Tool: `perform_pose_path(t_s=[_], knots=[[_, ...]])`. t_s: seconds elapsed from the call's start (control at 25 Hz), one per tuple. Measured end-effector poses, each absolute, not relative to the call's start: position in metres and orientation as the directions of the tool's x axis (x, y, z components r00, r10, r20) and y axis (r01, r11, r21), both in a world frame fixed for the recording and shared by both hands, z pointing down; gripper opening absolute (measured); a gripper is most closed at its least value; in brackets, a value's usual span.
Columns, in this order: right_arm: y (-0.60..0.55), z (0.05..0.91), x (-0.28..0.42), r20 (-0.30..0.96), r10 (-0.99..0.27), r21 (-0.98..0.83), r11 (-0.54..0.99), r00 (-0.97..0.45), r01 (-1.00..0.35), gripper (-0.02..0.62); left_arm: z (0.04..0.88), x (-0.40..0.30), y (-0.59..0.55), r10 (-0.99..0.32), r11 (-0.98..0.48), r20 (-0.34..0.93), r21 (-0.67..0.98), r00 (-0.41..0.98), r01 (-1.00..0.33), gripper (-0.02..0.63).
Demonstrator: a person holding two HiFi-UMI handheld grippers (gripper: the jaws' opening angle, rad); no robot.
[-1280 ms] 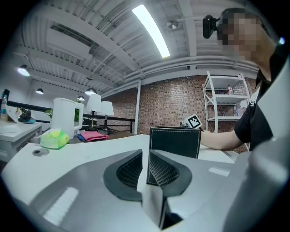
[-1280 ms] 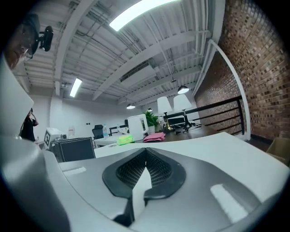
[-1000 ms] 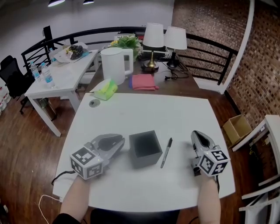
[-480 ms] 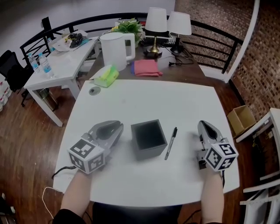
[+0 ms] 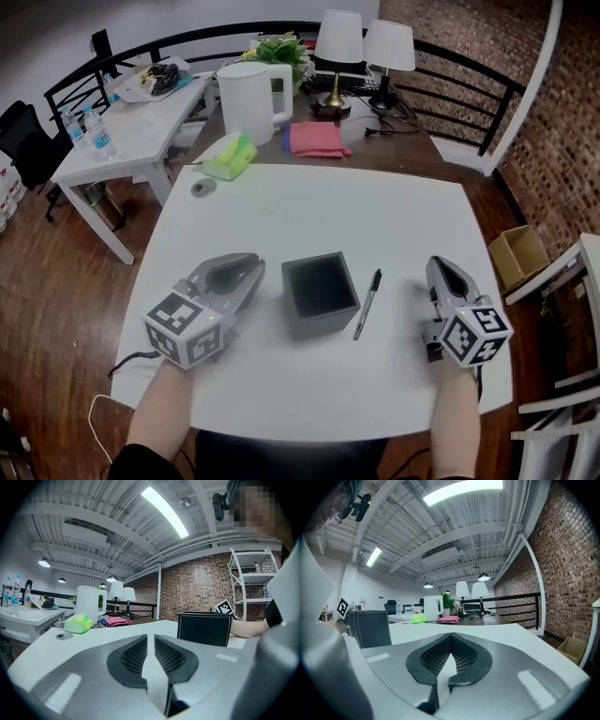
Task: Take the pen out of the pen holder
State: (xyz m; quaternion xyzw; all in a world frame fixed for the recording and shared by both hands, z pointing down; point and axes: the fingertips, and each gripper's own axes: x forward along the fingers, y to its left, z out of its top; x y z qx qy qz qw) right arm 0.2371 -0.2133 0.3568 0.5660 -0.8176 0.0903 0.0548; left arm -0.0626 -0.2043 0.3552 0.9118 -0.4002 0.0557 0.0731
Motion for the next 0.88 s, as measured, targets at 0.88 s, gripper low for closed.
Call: perform_pose_path(t_s=[0.88], knots=[[-0.2119, 0.3610, 0.2358, 0.197, -0.913, -0.094, 0.346, -0.358, -0.934, 0.012, 0.3578, -0.0635, -0.2024, -0.721, -0.669, 0.162, 0.092, 0.674, -0.737, 0.044]])
